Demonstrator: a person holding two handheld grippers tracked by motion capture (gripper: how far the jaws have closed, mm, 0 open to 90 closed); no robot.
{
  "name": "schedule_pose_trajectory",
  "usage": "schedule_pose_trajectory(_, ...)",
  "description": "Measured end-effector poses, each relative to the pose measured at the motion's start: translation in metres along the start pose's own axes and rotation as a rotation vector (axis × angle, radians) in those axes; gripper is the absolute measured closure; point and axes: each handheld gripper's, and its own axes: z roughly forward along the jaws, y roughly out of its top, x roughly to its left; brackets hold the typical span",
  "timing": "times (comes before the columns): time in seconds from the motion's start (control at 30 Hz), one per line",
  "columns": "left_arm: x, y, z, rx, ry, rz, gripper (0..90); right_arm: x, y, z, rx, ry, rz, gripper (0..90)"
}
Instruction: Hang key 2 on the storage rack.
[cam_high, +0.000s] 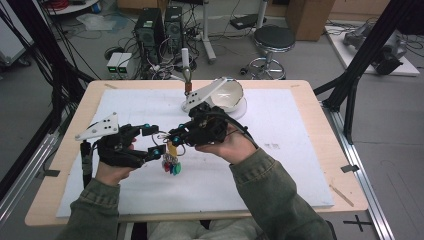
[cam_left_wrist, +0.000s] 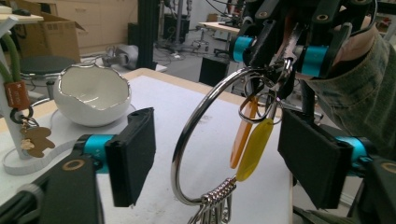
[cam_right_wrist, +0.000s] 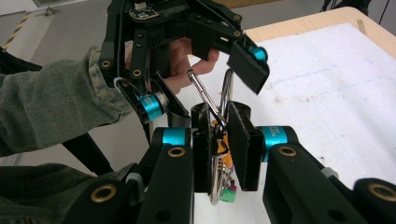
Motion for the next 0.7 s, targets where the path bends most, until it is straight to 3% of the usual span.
schedule_pose_trajectory(0.17, -0.0012, -0.0004, 0.0009, -0.004, -0.021, -0.002, 37.9, -0.0006, -0.0005, -0.0008, -0.001, 0.002, -0.001, 79.6)
schedule_pose_trajectory(0.4, 0.0008, -0.0017, 0.0012, 0.003, -0.008, -0.012, 52.8, -0.0019, -0.0039, -0.0030, -0.006, -0.002, 0.016, 79.3)
schedule_pose_trajectory(0.6, 0.0070, -0.0044, -0.0007, 0.006, 0.029, -0.040, 74.8, -0.0032, -0.0060, -0.0022, -0.008, 0.004, 0.009, 79.4)
schedule_pose_trajectory(0.7, 0.0072, -0.0058, -0.0005, 0.025, 0.046, -0.015, 80.2, -0.0016, -0.0057, 0.0008, 0.000, 0.004, 0.006, 79.3)
